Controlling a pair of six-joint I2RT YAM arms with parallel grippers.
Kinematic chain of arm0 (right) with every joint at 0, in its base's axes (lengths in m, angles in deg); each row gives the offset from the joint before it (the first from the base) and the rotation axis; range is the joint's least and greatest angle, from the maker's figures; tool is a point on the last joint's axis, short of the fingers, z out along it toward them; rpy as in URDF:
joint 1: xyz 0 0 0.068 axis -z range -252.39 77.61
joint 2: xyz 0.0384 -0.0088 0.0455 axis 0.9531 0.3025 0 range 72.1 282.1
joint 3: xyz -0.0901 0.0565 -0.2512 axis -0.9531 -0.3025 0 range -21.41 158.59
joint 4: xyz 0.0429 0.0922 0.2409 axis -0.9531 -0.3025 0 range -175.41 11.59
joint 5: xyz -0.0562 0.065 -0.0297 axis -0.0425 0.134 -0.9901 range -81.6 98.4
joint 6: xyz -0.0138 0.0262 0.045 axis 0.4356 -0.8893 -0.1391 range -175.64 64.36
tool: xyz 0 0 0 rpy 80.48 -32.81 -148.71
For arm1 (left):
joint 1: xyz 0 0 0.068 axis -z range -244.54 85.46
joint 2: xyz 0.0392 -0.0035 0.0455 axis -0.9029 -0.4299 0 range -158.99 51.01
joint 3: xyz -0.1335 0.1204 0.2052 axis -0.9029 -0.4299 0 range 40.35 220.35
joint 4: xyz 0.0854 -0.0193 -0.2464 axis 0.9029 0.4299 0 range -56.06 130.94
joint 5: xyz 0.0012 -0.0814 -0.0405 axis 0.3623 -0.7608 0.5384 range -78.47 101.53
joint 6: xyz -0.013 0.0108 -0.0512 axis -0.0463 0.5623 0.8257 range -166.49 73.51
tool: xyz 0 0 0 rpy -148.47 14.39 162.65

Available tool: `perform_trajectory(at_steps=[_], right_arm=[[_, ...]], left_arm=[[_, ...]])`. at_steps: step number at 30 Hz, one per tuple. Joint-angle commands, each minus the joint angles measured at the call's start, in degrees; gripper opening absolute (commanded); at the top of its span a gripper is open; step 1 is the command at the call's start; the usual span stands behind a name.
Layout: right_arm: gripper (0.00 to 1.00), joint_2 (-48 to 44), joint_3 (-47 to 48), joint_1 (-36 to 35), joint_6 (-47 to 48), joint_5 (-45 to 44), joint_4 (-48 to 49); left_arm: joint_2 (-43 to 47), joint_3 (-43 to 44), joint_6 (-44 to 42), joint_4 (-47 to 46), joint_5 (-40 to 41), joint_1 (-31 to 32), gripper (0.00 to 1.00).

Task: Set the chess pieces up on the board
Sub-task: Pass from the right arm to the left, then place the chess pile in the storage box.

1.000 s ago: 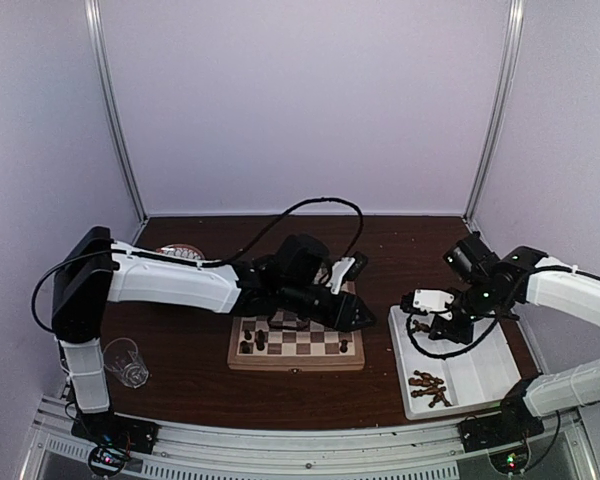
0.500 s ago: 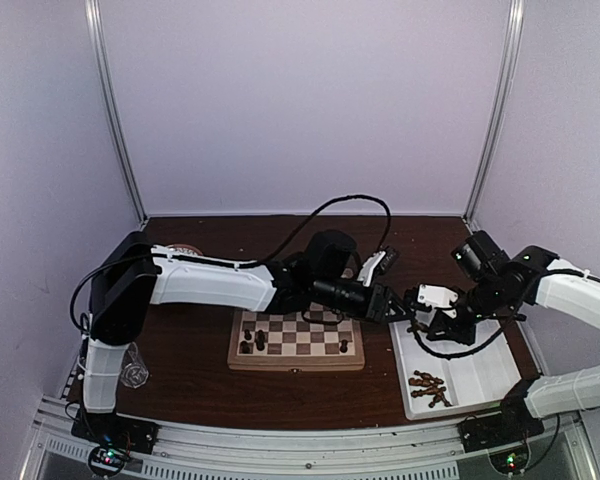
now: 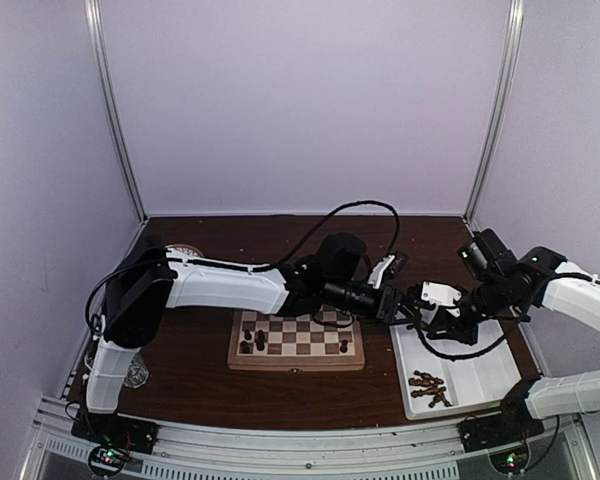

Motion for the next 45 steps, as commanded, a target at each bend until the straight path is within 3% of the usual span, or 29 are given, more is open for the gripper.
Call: perform_trajectory(at_steps=[1,8,15,21,35,45], right_arm=[[0.10,-0.87,0.94,-0.04,0.06,1.69,-0.24],[0.10,-1.13,0.90,-0.04,0.23,2.01,-0.44],[0.10,-0.95,0.68,-0.04,0.15,1.82,-0.25],[0.10,-0.62,0.13,1.75,0.48,1.06,-0.32],[0.10,-0.94,-0.07,9.65,1.67,4.20,-1.16],[0.12,8.89,1.14,11.05,2.82,6.46,-3.32]], left_arm=[[-1.27,2.23,1.04,-3.70,-1.29,0.27,0.30],[-2.51,2.97,1.99,-3.94,-1.63,0.24,0.24],[-2.73,3.03,2.15,-4.26,-1.67,0.27,0.08],[-0.07,0.32,0.82,-4.55,1.18,-0.84,0.02],[1.23,-1.28,1.42,-6.39,1.26,-1.94,0.01],[5.10,-8.40,0.43,-7.08,1.03,-2.00,0.01]])
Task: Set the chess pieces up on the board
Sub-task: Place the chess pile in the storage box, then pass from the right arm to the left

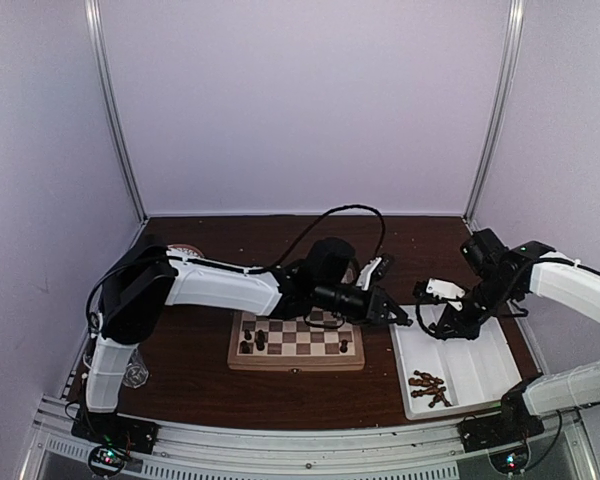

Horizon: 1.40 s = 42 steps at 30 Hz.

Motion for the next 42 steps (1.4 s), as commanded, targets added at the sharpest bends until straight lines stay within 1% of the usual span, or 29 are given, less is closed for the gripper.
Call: perform_trajectory(at_steps=[1,6,9,10,11,14,16,19,22,23,25,27,30,32,35,37,39,40,42], right_arm=[[0.12,3.68,1.37,0.72,1.86,3.11,-2.57],[0.13,8.51,1.69,1.12,4.07,6.30,-3.41],[0.13,12.15,2.54,1.13,3.86,6.92,-3.35],[0.15,13.24,2.86,1.12,3.75,7.06,-3.45],[0.18,14.15,3.16,1.13,3.66,7.28,-3.66],[0.39,13.48,3.89,1.13,3.62,8.02,-4.11],[0.44,10.37,4.44,1.11,4.75,10.89,-4.86],[0.45,6.02,7.29,1.22,4.32,18.54,-5.96],[0.45,6.24,12.47,1.31,3.97,26.01,-9.23],[0.45,6.91,14.50,1.31,5.47,28.23,-12.54],[0.45,7.92,17.72,1.29,9.96,31.81,-17.24],[0.46,7.16,18.62,1.25,12.27,33.83,-17.83],[0.48,4.36,17.80,1.22,10.48,36.87,-12.99],[0.49,3.06,17.33,1.22,5.58,39.94,-8.30],[0.50,2.92,18.75,0.78,3.80,43.94,-6.88],[0.51,2.09,20.15,-0.15,2.78,42.63,-5.77],[0.51,0.25,20.48,-1.22,-0.47,39.38,-1.76],[0.51,0.26,21.43,-1.64,-1.94,38.03,-0.70],[0.51,1.01,22.42,-2.10,-4.15,35.89,1.67]], left_arm=[[6.94,-6.37,-1.62,-3.48,0.57,-0.13,0.01],[12.80,-13.63,-4.82,-0.17,1.88,-0.12,0.01],[15.50,-17.09,-6.24,0.81,1.79,-0.12,0.01],[16.21,-17.70,-6.75,1.79,1.56,-0.12,0.01],[16.84,-18.41,-7.17,2.28,1.21,-0.12,0.01],[19.10,-20.88,-7.57,-0.32,-2.11,-0.12,0.01],[20.44,-21.20,-8.67,-1.88,-5.01,-0.13,0.01],[22.27,-20.41,-9.21,-5.84,-10.22,-0.12,0.01],[22.92,-17.26,-9.77,-6.71,-15.62,-0.15,0.01],[23.30,-16.28,-10.11,-6.55,-17.83,-0.07,0.02],[24.30,-15.05,-10.16,-6.67,-19.57,-0.04,0.01],[25.45,-14.67,-9.05,-7.95,-18.88,-0.04,0.02],[26.16,-14.90,-5.55,-12.87,-16.34,-0.10,0.02],[25.85,-14.92,-2.78,-17.49,-14.08,-0.14,0.02],[23.99,-14.46,2.95,-26.67,-10.79,-0.42,0.02],[21.56,-14.97,9.12,-35.39,-7.11,-1.07,0.01],[18.79,-14.66,15.28,-43.27,-3.87,-1.64,0.01],[17.40,-14.41,17.65,-46.41,-2.48,-1.82,0.01],[15.19,-13.07,20.74,-49.77,-1.17,-2.08,0.02]])
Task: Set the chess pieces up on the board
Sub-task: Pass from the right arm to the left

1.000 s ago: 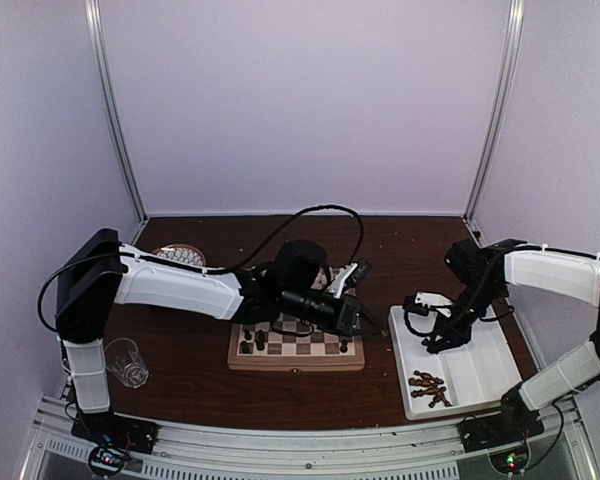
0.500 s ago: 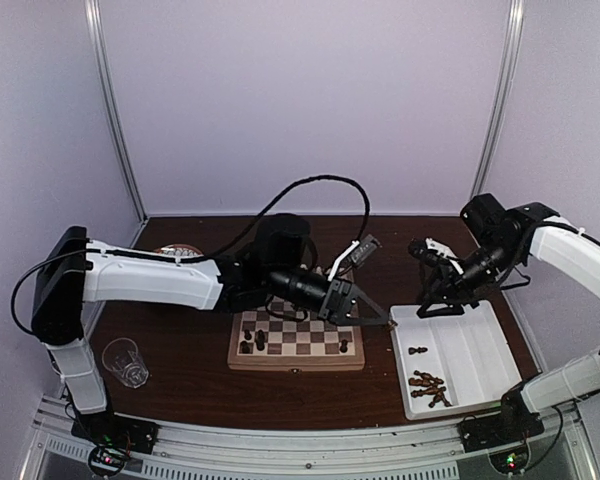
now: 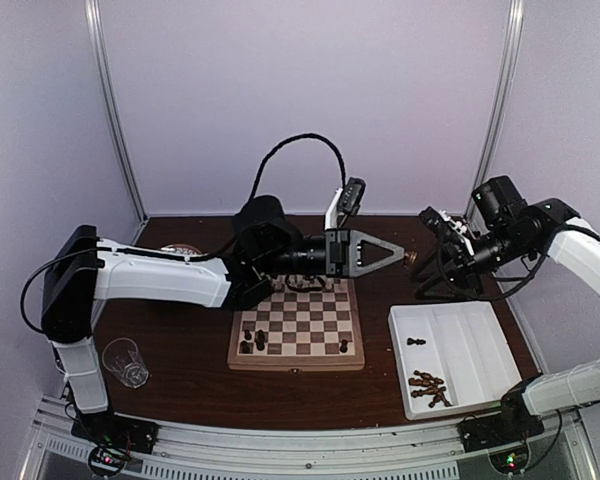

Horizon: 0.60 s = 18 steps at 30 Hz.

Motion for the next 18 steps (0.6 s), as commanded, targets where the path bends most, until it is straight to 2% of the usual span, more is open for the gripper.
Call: perform_trajectory(at_steps=[1,11,18], right_arm=[[0.51,-0.73,3.26,-1.33,-6.66,-2.67,8.47],[0.50,0.74,3.65,-3.47,-10.69,-1.68,12.94],[0.39,0.61,3.55,-3.45,-13.25,-1.33,14.97]], left_arm=[[-5.68,2.91,12.01,-16.92,6.67,-1.29,0.01],[-6.44,2.80,12.38,-17.00,8.51,-1.44,0.02],[-6.99,2.64,13.14,-16.81,8.67,-1.69,0.02]])
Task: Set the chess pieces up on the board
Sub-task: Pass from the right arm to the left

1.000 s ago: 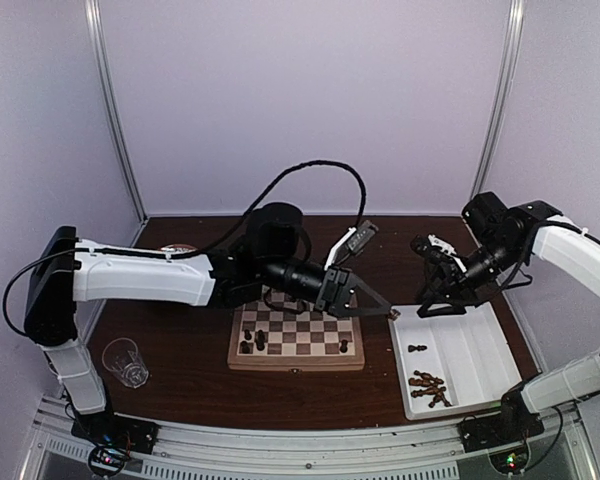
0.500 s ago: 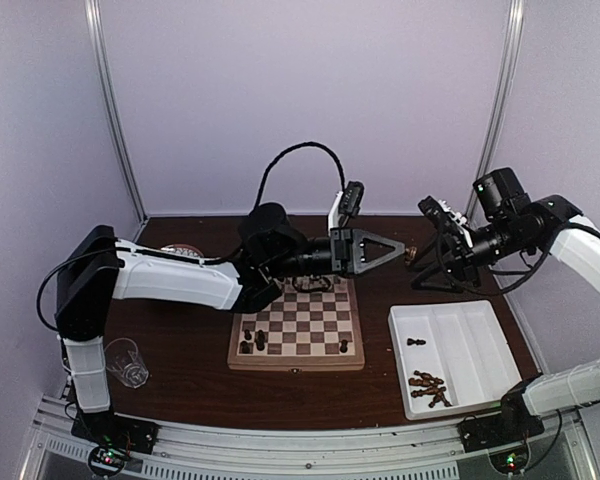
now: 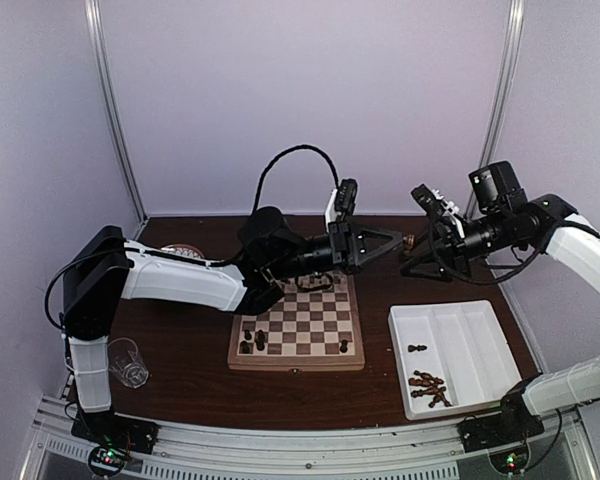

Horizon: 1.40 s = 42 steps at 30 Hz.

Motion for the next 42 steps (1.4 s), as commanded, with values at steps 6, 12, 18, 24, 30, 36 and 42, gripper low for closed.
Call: perform_trajectory(at_steps=[6,12,18,24,30,36,42], right_arm=[[0.42,0.36,1.45,0.00,-4.88,-2.61,4.44],[0.36,0.42,1.80,0.01,-5.28,-1.35,4.61],[0.38,0.11,2.47,0.31,-5.76,-1.56,4.29],[0.38,0.28,3.46,0.63,-6.43,-1.15,4.54],[0.24,0.45,2.94,0.76,-7.32,-0.59,5.43],[0.10,0.31,2.00,1.70,-8.56,-1.07,6.56],[0.07,-0.95,-2.71,3.29,-5.41,-2.84,4.60]], left_arm=[[-0.41,0.72,2.78,-5.80,1.32,-0.47,0.01],[-0.50,-0.41,3.60,-5.72,1.98,-0.85,0.01],[-0.63,-0.83,3.90,-5.38,2.21,-0.91,0.01],[-1.19,-0.65,4.41,-5.01,2.14,-0.98,0.01],[-1.27,-0.83,4.56,-5.05,2.21,-1.08,0.01],[-1.17,-1.16,4.47,-4.44,2.14,-1.49,0.01],[2.47,-3.24,1.79,0.88,0.88,-3.44,0.01]])
